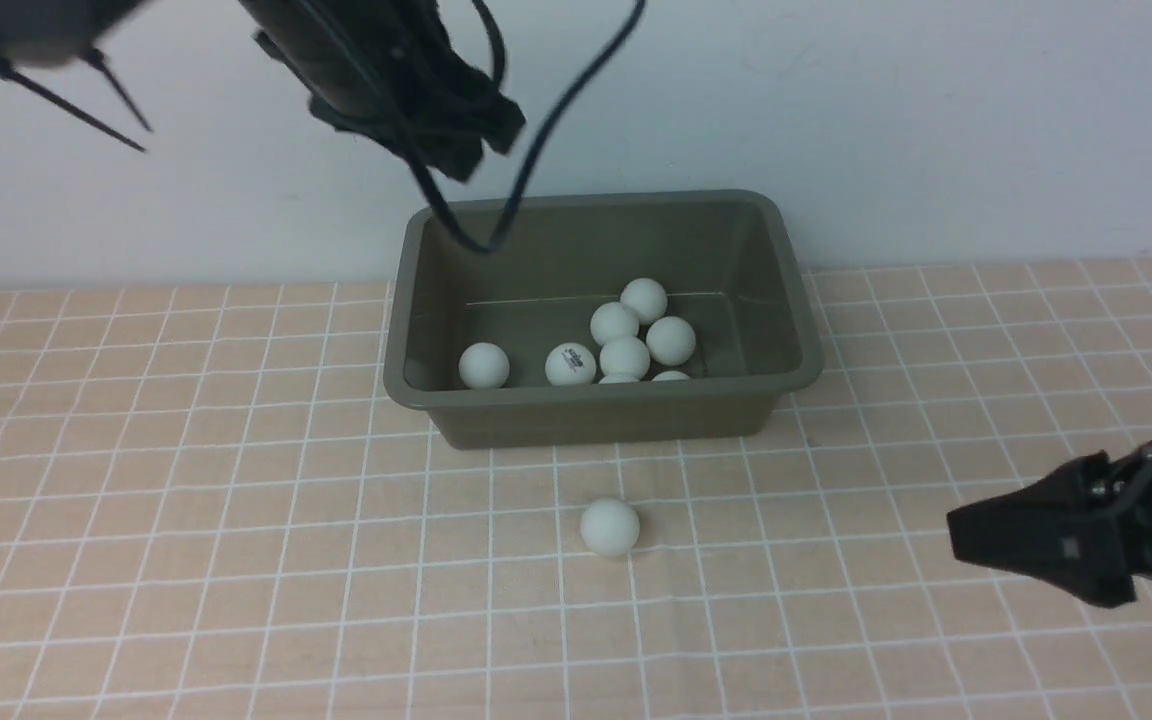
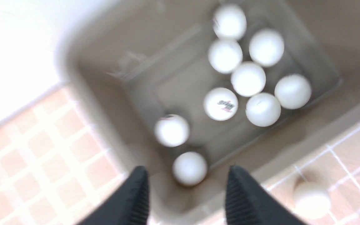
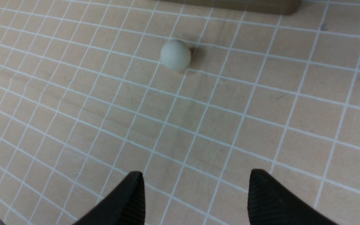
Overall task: Put the table tennis balls into the box on the light coffee tablecloth.
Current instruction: 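Reach for and grasp a ping pong ball on the table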
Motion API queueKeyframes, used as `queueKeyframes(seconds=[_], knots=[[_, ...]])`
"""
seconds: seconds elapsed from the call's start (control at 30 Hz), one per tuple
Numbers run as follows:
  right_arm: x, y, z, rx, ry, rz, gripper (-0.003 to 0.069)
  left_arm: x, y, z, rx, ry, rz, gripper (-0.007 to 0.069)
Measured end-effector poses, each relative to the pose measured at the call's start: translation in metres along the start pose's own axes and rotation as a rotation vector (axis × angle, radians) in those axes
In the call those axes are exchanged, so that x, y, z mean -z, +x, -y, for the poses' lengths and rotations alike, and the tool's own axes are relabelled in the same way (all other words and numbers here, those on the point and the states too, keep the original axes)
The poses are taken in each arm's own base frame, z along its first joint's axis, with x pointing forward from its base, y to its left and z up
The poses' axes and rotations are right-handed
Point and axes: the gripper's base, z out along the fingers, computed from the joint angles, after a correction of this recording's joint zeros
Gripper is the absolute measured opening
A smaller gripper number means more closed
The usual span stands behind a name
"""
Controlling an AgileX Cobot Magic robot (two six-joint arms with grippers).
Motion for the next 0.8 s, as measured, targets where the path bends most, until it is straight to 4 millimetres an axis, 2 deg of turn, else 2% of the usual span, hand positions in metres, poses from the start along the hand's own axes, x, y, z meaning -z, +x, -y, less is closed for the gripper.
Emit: queueKeyframes(seconds=[0.03, 0.13, 0.17, 0.2, 0.27, 0.3, 0.33, 0.4, 0.43, 0.53, 0.6, 0.73, 0.8], knots=[[-0.008, -0.002, 0.003, -0.007, -0.012, -0.009, 0.0407, 0.034, 0.002, -0.003, 0.001, -0.016, 0.043, 0.0159], [-0.031, -0.004, 0.001, 0.017, -0.044, -0.041, 0.0407, 0.115, 0.016, -0.006, -0.004, -0.072, 0.152, 0.0011], [-0.037, -0.005, 0.0, 0.022, -0.047, -0.047, 0.0407, 0.135, 0.021, -0.005, -0.005, -0.084, 0.187, -0.0017], [-0.044, -0.004, -0.005, 0.039, -0.057, -0.059, 0.0407, 0.156, 0.027, -0.005, -0.008, -0.102, 0.222, -0.0036], [-0.061, -0.006, -0.013, 0.069, -0.065, -0.081, 0.0407, 0.209, 0.047, -0.001, -0.011, -0.14, 0.329, -0.0063], [-0.063, -0.006, -0.015, 0.075, -0.07, -0.085, 0.0407, 0.214, 0.049, 0.0, -0.012, -0.144, 0.339, -0.0064], [-0.076, -0.01, -0.022, 0.091, -0.071, -0.092, 0.0407, 0.244, 0.065, 0.003, -0.012, -0.159, 0.403, -0.0069], [-0.09, -0.017, -0.03, 0.099, -0.065, -0.103, 0.0407, 0.28, 0.093, 0.009, -0.012, -0.182, 0.479, -0.0069], [-0.098, -0.02, -0.032, 0.106, -0.058, -0.117, 0.0407, 0.29, 0.106, 0.011, -0.012, -0.192, 0.492, -0.0069], [-0.123, -0.035, -0.043, 0.135, -0.037, -0.163, 0.0405, 0.322, 0.163, 0.02, 0.012, -0.228, 0.545, -0.0069], [-0.14, -0.044, -0.048, 0.155, -0.008, -0.193, 0.0405, 0.331, 0.198, 0.024, 0.043, -0.251, 0.592, -0.0069], [-0.163, -0.062, -0.053, 0.165, 0.066, -0.24, 0.0405, 0.336, 0.247, 0.029, 0.131, -0.287, 0.678, -0.0069], [-0.171, -0.067, -0.052, 0.17, 0.108, -0.266, 0.0405, 0.332, 0.26, 0.028, 0.18, -0.299, 0.668, -0.0069]])
